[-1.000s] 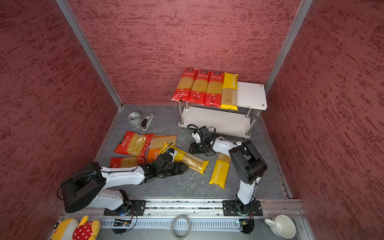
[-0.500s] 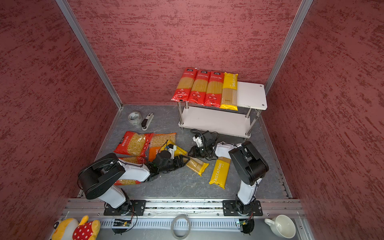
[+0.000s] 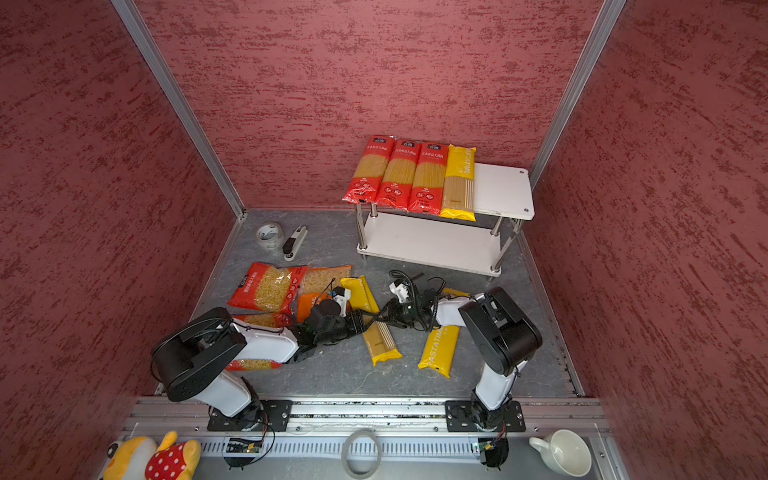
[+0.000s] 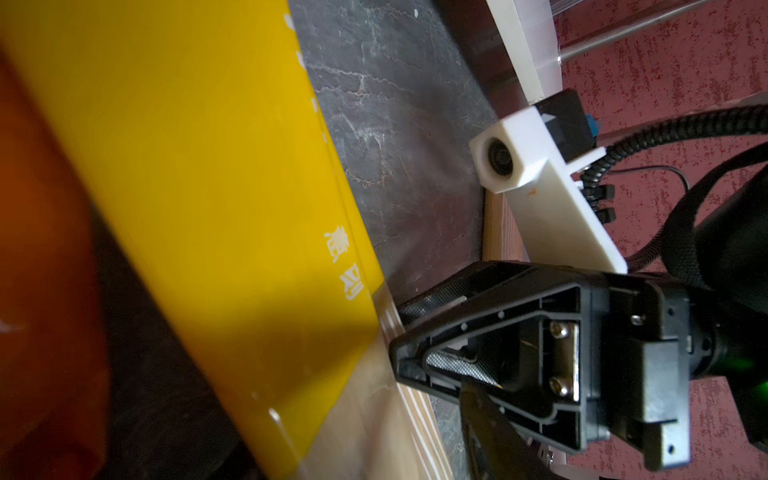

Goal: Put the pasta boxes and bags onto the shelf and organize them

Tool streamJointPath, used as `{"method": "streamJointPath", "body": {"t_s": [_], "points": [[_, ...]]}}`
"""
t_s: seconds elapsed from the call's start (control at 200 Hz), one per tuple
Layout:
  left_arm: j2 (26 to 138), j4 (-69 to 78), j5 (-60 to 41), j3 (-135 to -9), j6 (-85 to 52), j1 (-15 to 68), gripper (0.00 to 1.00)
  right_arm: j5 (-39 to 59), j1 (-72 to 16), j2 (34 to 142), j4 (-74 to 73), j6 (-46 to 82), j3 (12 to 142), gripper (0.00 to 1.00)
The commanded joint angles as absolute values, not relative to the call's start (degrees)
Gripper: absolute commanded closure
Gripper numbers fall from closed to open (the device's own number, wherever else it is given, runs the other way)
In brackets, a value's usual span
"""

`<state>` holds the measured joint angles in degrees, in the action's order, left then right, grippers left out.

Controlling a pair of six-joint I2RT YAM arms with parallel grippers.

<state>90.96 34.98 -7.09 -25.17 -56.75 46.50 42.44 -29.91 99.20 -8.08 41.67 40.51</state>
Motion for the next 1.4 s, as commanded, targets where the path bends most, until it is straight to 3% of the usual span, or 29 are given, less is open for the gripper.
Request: {"method": "streamJointPath", "body": {"t_s": [0.0, 0.416, 0.972, 1.393], "points": [[90.66, 42.62, -6.26, -25.8, -56.36, 46.32, 0.44, 45.89, -30.49, 96.52, -13.71, 44.46, 40.97, 0.67], [88.56, 43.16, -6.26, -24.65, -57.23, 46.66, 0.76, 45.75, -30.48, 95.18, -15.55, 47.18, 40.53, 0.66], [69.26, 31.45, -2.36, -22.35, -55.57, 44.89, 0.88, 38.46, -28.59, 86.67, -8.06, 43.57, 42.92, 0.5], [48.87, 19.65, -2.02, -27.27, -47.27, 32.84, 0.93, 36.78, -28.82, 84.18, -17.94, 51.72, 38.22, 0.5]]}}
